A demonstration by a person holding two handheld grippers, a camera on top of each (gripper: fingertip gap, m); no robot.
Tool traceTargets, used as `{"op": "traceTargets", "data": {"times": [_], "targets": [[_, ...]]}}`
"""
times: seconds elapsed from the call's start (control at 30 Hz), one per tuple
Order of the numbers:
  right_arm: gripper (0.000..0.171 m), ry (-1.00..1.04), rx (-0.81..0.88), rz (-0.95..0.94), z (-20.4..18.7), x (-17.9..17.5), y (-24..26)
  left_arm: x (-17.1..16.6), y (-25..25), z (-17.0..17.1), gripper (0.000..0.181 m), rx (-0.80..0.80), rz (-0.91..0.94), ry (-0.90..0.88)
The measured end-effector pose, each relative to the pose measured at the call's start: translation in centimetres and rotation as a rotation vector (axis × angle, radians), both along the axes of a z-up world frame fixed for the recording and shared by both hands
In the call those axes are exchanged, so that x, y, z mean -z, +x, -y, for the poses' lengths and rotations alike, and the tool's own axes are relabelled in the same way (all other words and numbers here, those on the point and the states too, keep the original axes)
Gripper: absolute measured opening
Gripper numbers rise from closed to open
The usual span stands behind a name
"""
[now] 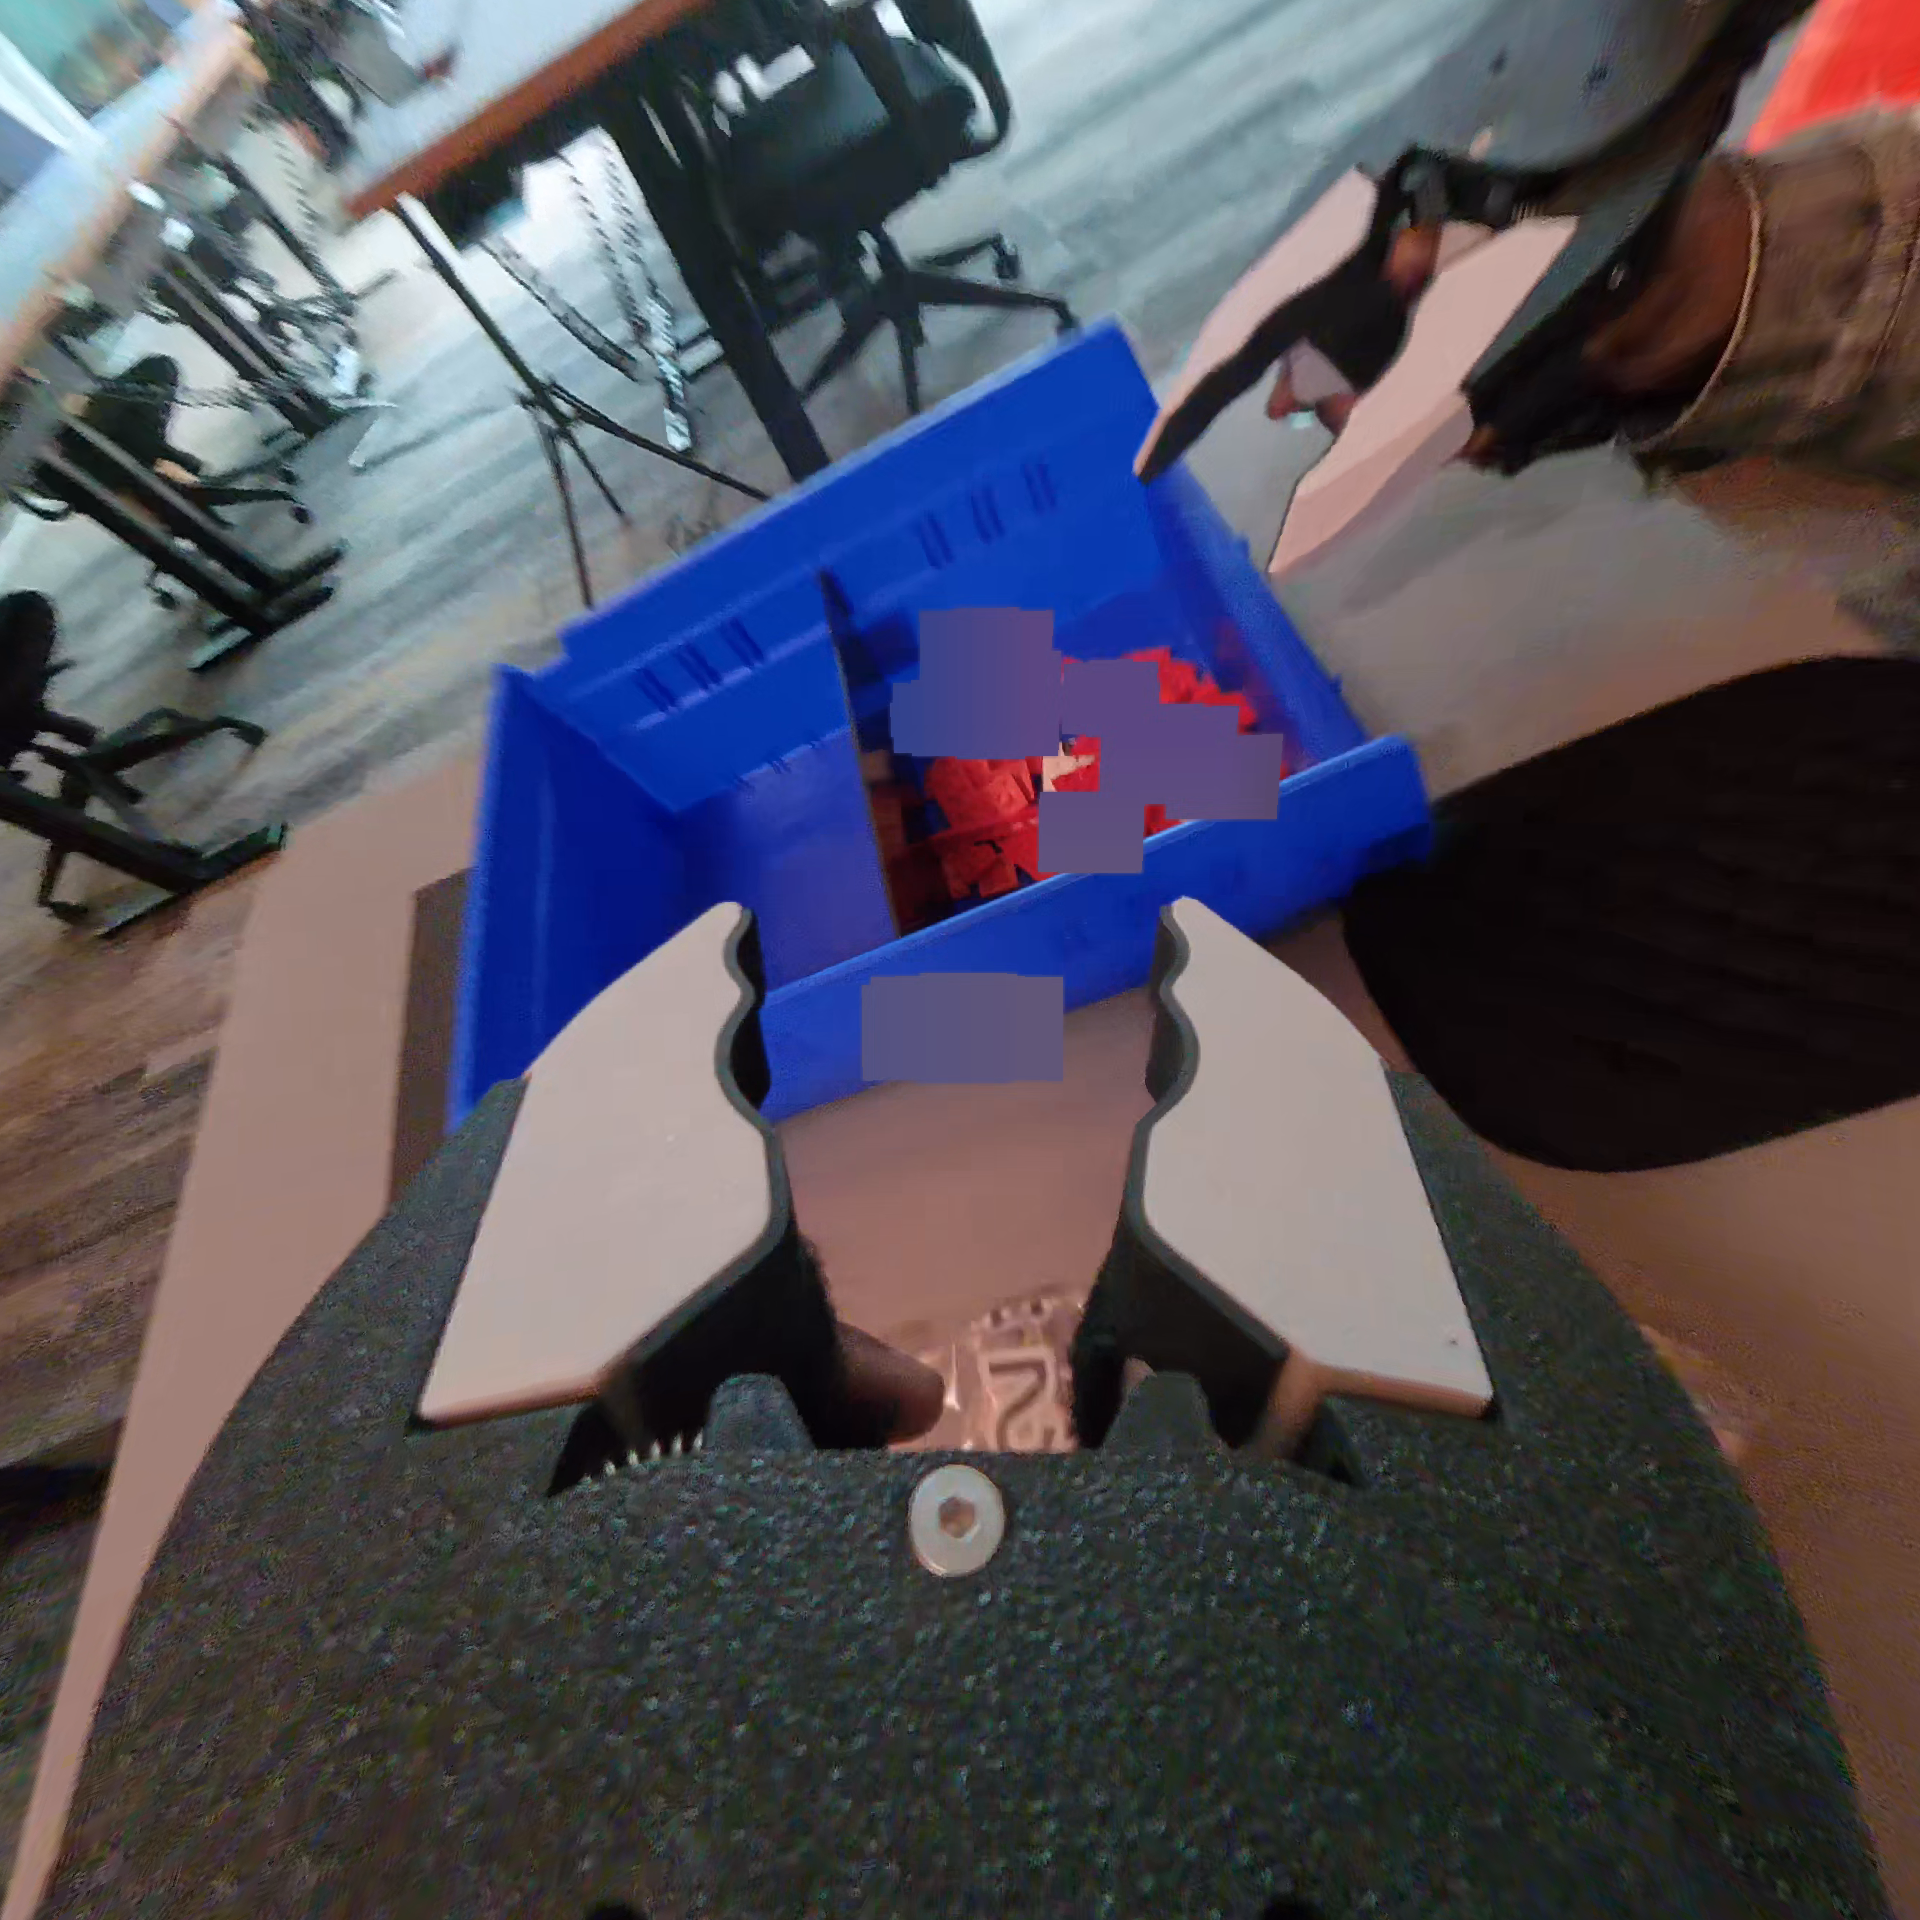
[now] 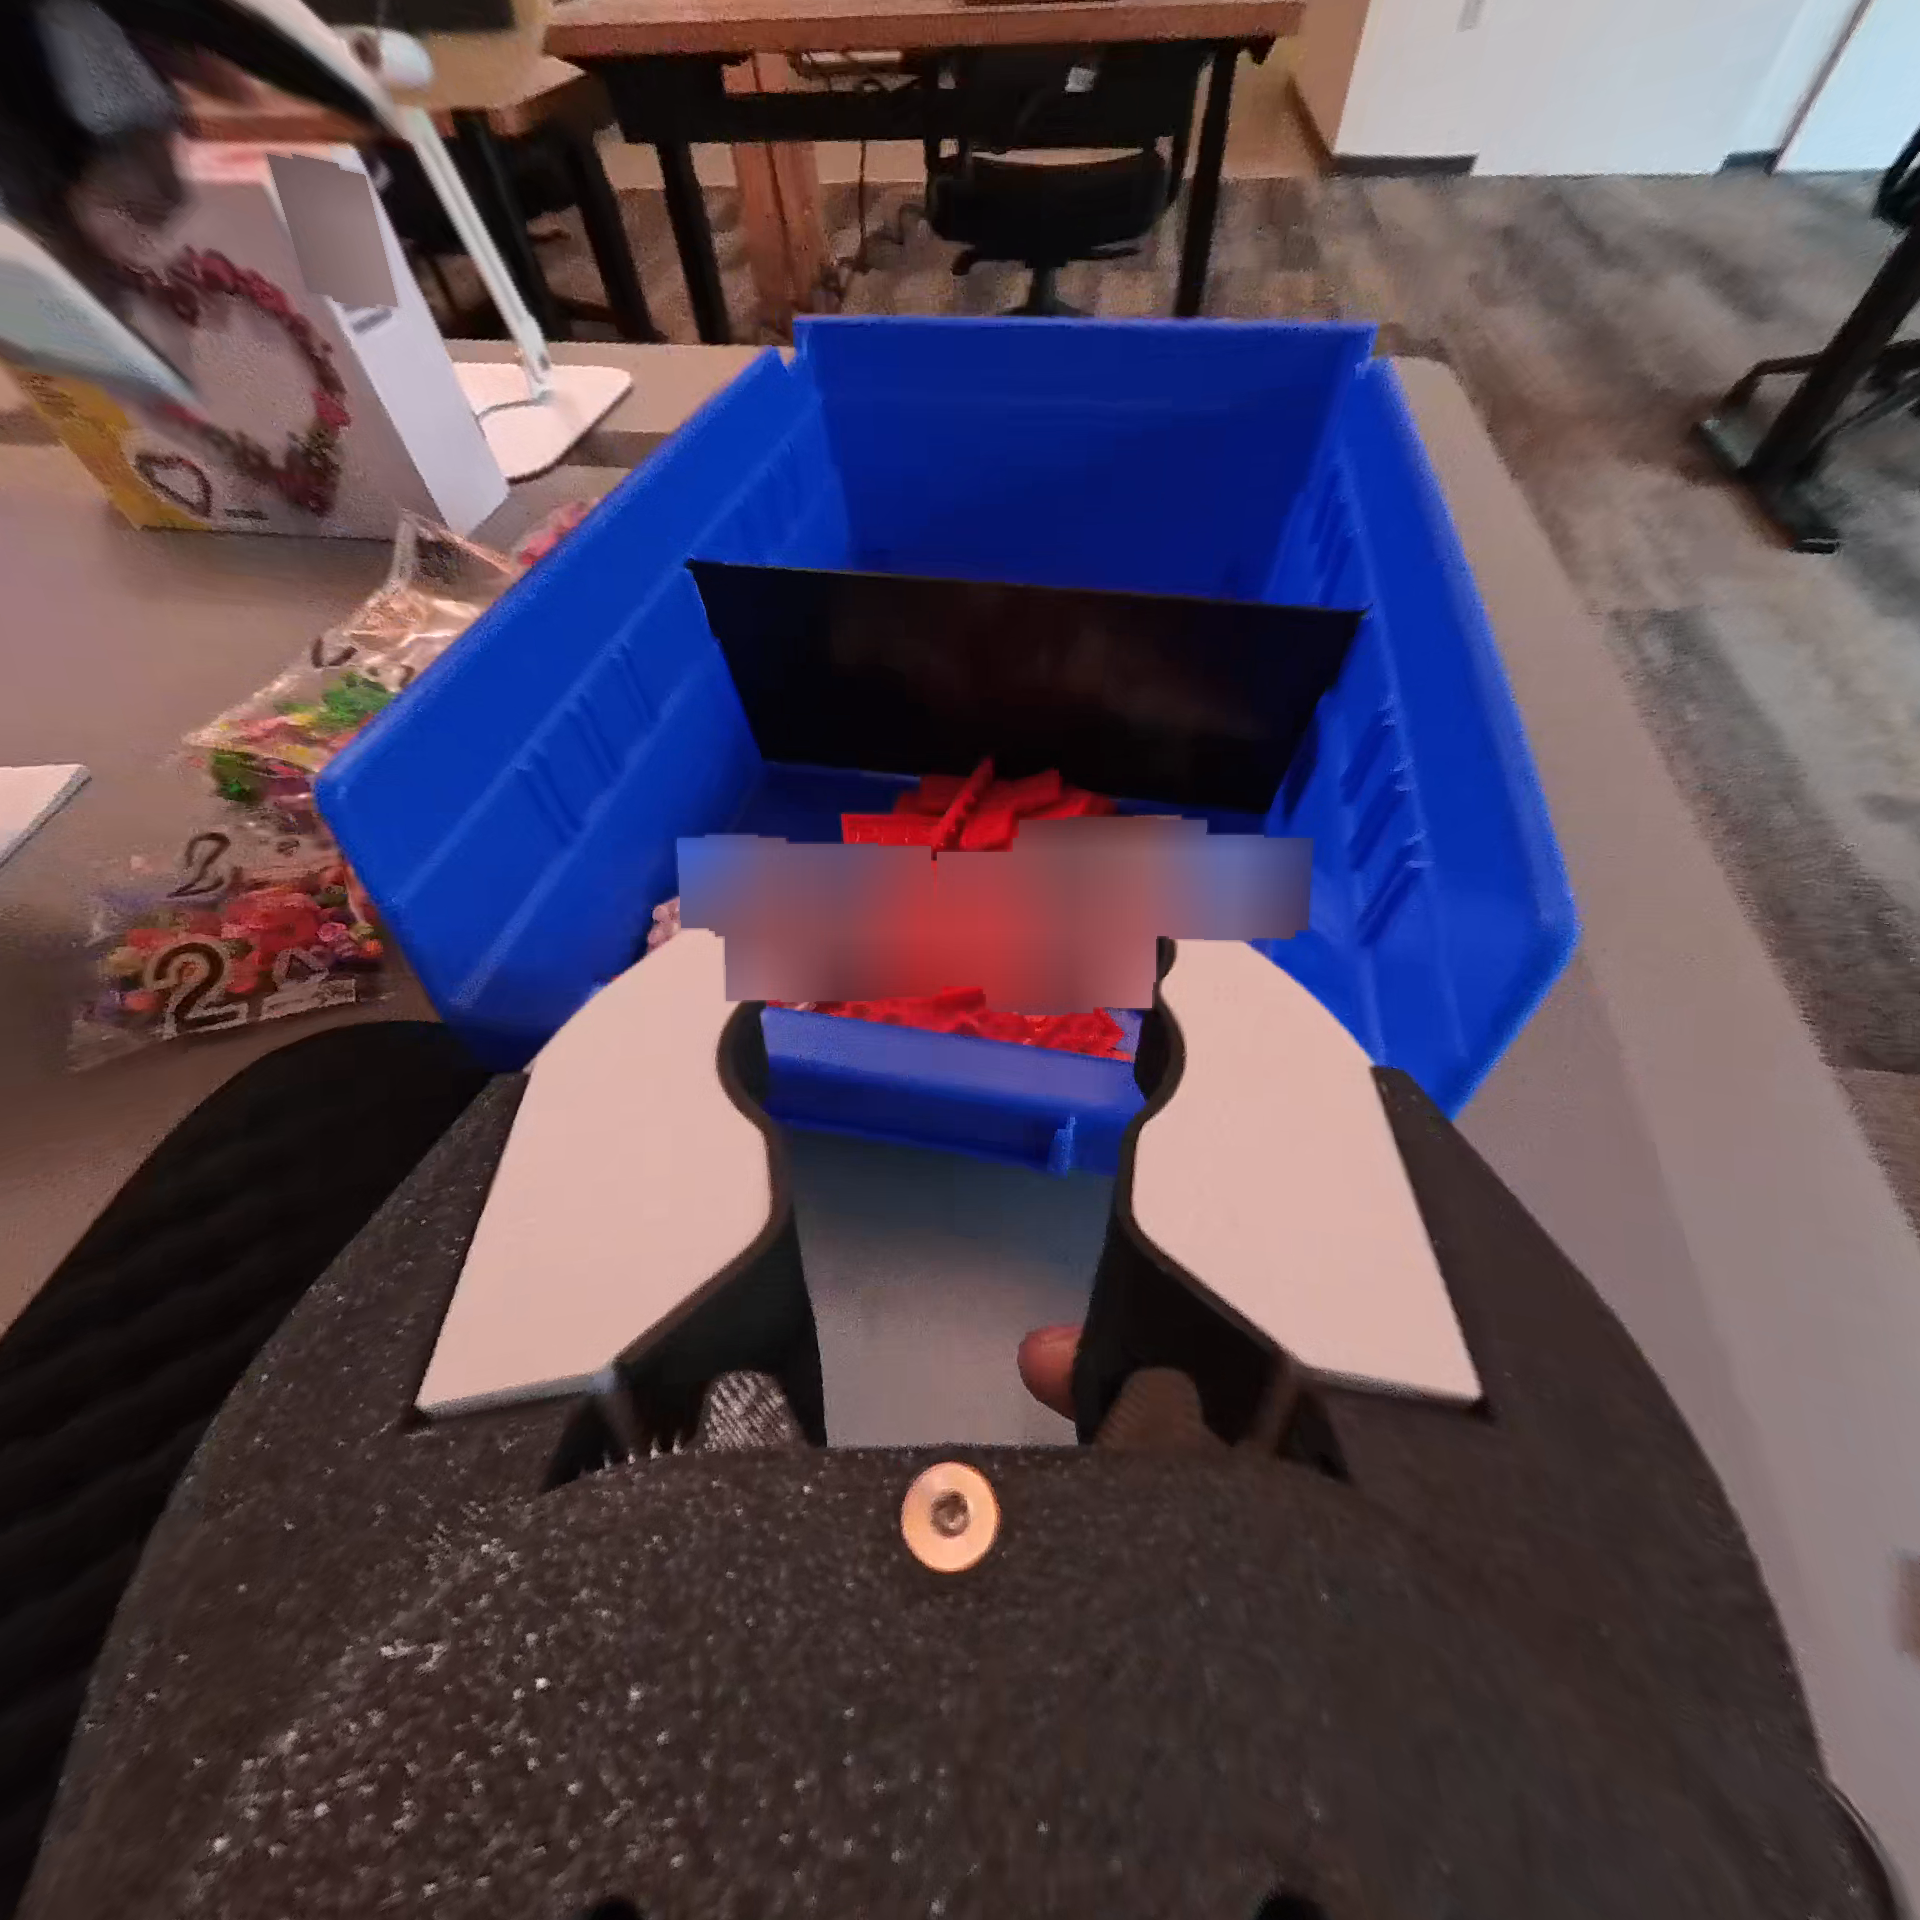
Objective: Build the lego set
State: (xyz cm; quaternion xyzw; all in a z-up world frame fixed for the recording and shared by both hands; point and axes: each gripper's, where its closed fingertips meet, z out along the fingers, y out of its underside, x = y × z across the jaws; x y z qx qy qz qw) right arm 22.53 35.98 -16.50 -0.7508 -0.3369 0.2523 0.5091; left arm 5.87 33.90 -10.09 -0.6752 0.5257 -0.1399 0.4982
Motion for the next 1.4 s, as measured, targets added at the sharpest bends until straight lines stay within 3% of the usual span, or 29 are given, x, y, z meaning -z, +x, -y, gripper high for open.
{"op": "traceTargets", "data": {"times": [0.2, 0.3, 0.43, 0.53, 0.57, 0.67, 0.77, 0.83, 0.93, 1.0, 1.07, 1.13, 1.17, 1.27, 1.4], "targets": [[0.053, 0.050, 0.041, 0.158, 1.6, 0.3, -0.3, -7.0, -5.6, 8.7, 0.069, -0.221, 0.139, 0.082], [0.041, 0.049, 0.014, 0.204, 2.1, 1.4, -1.2, -7.2, -7.7, 14.3, 0.062, -0.302, 0.133, 0.088], [0.000, 0.020, -0.047, 0.283, 2.3, 2.4, -1.6, -5.0, -10.0, 21.3, 0.038, -0.394, 0.110, 0.120], [0.003, -0.002, -0.035, 0.328, 1.2, 1.6, -1.1, -2.0, -12.2, 25.0, 0.026, -0.521, 0.098, 0.093], [0.002, -0.001, -0.039, 0.323, 0.9, 1.0, -1.1, -1.1, -12.9, 26.0, 0.011, -0.568, 0.105, 0.086], [0.006, 0.078, -0.043, 0.230, 1.0, -2.2, -2.6, 1.3, -14.9, 28.0, 0.000, -0.702, 0.162, 0.047], [0.033, 0.157, -0.104, 0.081, 3.6, -5.7, -5.9, 3.1, -16.5, 29.0, 0.000, -0.812, 0.202, 0.030], [0.056, 0.130, -0.194, 0.057, 6.4, -6.1, -8.7, 4.0, -17.6, 29.1, 0.000, -0.880, 0.205, 0.043], [0.067, 0.013, -0.393, 0.131, 11.6, -3.9, -13.1, 5.5, -18.3, 29.2, 0.010, -0.921, 0.200, 0.028], [0.085, -0.093, -0.495, 0.280, 14.5, -0.4, -15.2, 6.4, -18.5, 29.3, 0.018, -0.919, 0.204, 0.014], [0.092, -0.138, -0.508, 0.434, 15.3, 3.2, -16.4, 7.0, -18.4, 29.6, 0.030, -0.892, 0.223, -0.013], [0.090, -0.194, -0.517, 0.506, 15.8, 5.6, -17.4, 7.6, -17.8, 30.1, 0.061, -0.827, 0.252, -0.064], [0.085, -0.216, -0.517, 0.499, 16.0, 6.1, -18.0, 7.9, -17.5, 30.4, 0.072, -0.796, 0.264, -0.099], [0.078, -0.245, -0.480, 0.449, 15.4, 5.6, -19.9, 8.3, -17.8, 31.4, 0.085, -0.758, 0.267, -0.119], [0.074, -0.177, -0.444, 0.513, 12.6, 4.2, -22.1, 7.7, -18.6, 31.6, 0.082, -0.726, 0.337, -0.065]]}}
